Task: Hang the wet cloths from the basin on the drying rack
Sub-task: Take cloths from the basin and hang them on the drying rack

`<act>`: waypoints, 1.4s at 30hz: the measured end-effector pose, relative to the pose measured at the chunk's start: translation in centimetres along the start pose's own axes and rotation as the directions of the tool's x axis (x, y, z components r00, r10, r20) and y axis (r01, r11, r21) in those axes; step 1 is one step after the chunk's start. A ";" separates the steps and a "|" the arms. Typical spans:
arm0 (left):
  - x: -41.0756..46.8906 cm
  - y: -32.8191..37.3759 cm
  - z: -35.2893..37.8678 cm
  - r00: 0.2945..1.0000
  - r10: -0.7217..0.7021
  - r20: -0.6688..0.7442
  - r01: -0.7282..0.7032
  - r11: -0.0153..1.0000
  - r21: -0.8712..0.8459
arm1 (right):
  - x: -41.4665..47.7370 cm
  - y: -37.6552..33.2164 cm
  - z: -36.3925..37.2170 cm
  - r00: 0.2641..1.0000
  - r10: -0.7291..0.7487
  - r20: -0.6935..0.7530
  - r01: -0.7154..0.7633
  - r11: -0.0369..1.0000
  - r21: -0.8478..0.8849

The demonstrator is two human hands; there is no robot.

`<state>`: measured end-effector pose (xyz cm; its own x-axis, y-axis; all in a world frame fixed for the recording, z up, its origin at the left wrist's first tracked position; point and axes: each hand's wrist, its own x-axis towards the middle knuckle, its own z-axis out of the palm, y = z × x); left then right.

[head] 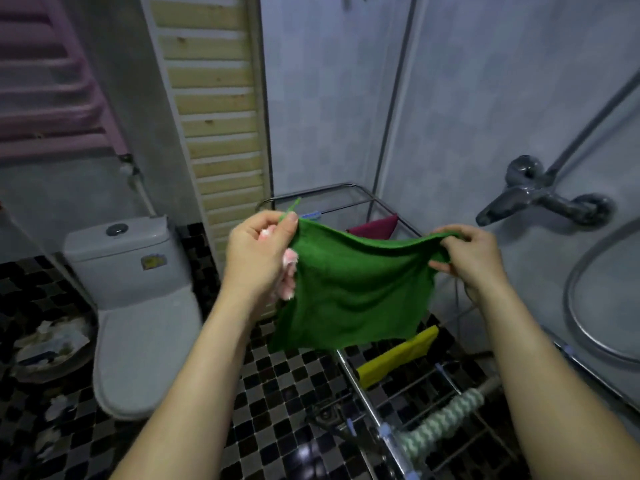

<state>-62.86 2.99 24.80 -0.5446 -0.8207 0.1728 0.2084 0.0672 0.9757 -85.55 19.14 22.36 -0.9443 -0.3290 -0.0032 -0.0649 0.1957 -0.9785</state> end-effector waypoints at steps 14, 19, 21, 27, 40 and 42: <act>4.2 -14.3 9.6 0.748 -0.493 0.445 0.146 0.776 0.614 | 10.4 3.2 -4.1 0.984 -0.161 -0.071 0.114 0.892 -0.437; 5.2 -16.5 14.3 0.777 -0.429 0.461 -0.227 0.492 0.841 | 12.1 5.0 -4.0 0.954 -0.226 0.200 0.301 0.747 -0.593; 6.5 -15.9 17.6 0.846 -0.283 0.452 -0.179 0.647 0.741 | 12.7 5.8 -3.6 0.948 -0.160 0.277 0.304 0.719 -0.625; 9.3 -16.3 25.2 0.737 -0.269 0.620 -0.290 0.703 0.650 | 14.2 6.9 -4.5 0.918 -0.027 0.395 0.281 0.748 -0.602; 9.6 -15.9 23.1 0.760 -0.148 0.633 -0.291 0.793 0.535 | 15.2 15.2 -7.8 0.851 0.280 0.445 0.111 0.733 -0.672; 9.5 -16.2 22.2 0.773 -0.144 0.618 -0.243 0.833 0.498 | 15.4 15.6 -8.3 0.840 0.321 0.437 0.107 0.691 -0.715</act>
<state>-89.43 6.71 13.58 -0.9530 -0.2933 0.0759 -0.0988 0.5378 0.8373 -103.77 24.79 8.72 -0.6732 -0.6172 -0.4072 -0.3769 0.7603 -0.5291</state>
